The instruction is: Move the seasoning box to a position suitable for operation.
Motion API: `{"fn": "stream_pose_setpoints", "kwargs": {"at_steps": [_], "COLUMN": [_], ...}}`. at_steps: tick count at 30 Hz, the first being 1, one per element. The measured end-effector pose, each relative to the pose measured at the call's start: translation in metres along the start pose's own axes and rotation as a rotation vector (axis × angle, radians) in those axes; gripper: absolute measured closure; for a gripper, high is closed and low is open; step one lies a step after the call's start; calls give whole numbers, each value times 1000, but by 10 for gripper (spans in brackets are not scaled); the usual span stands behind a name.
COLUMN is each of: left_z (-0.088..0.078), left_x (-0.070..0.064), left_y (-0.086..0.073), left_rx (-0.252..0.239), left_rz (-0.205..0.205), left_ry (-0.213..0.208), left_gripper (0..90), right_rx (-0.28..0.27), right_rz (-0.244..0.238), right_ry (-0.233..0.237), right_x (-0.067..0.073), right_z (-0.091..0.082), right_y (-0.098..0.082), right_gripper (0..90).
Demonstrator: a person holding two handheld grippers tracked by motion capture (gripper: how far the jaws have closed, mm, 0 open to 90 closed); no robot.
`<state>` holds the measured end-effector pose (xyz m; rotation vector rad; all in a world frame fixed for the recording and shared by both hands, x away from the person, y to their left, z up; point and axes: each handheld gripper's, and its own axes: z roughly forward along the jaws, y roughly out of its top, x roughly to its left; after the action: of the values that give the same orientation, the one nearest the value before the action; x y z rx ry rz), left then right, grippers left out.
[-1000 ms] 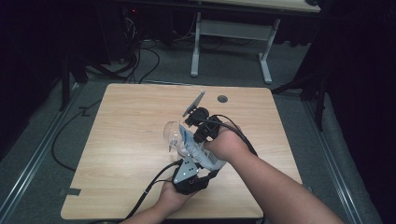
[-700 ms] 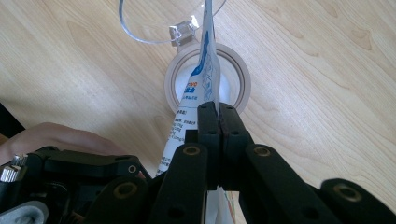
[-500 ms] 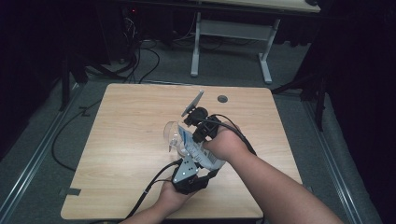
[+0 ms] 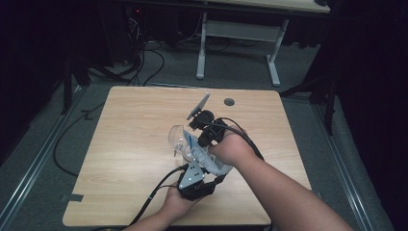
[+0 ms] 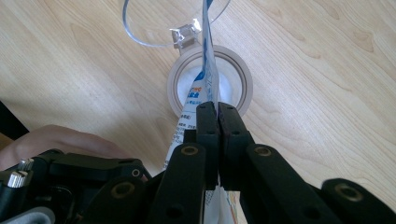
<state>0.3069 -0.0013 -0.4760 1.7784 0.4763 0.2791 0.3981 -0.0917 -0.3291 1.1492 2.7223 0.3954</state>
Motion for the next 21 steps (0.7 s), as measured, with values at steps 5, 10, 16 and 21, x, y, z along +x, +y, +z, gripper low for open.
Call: {"fn": "stream_pose_setpoints", "kwargs": {"at_steps": [5, 10, 16, 21], "left_z": [0, 1, 1, 1], "left_x": [0, 0, 1, 2], "left_y": [0, -1, -1, -1], "left_rx": [2, 6, 7, 6], "left_rz": [1, 2, -5, -16], "left_ry": [-1, -2, -2, -5], "left_gripper": [611, 613, 613, 614], "right_rx": [-2, -13, -6, -9], "right_rz": [12, 1, 11, 10], "right_ry": [1, 7, 5, 5], "right_x": [0, -1, -2, -4], "right_z": [-1, -2, -4, -5], "right_y": [0, 0, -3, -7], "right_gripper": [880, 871, 866, 875]}}
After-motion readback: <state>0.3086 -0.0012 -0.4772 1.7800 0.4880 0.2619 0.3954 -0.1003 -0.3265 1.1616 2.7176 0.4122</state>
